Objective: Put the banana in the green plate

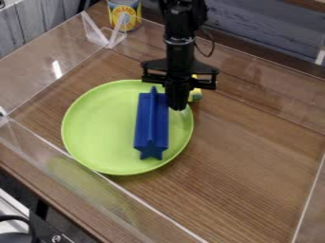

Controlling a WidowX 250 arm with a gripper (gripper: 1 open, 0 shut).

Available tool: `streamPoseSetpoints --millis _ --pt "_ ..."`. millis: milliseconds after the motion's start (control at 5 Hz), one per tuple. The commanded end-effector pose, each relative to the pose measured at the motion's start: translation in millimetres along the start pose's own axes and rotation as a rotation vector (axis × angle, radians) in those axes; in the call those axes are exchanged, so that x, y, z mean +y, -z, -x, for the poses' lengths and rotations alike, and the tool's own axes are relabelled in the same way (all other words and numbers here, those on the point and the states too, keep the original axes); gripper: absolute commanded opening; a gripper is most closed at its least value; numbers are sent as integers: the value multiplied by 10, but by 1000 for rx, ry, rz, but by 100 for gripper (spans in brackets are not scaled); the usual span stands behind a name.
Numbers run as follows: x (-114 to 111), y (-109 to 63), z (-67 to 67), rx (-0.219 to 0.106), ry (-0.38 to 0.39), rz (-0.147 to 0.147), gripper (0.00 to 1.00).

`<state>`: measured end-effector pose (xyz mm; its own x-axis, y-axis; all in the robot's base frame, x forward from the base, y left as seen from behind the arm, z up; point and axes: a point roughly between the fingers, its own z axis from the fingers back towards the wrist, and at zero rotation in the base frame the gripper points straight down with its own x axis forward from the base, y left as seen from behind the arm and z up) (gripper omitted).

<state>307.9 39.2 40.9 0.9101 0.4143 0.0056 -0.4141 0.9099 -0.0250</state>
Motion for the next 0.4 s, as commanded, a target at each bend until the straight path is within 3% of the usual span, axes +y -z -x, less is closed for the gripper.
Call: streamPoseSetpoints --millis 0,200 --pt "3 -221 -143 -41 -48 25 0" --pt "-12 -266 -208 -47 -88 34 0"
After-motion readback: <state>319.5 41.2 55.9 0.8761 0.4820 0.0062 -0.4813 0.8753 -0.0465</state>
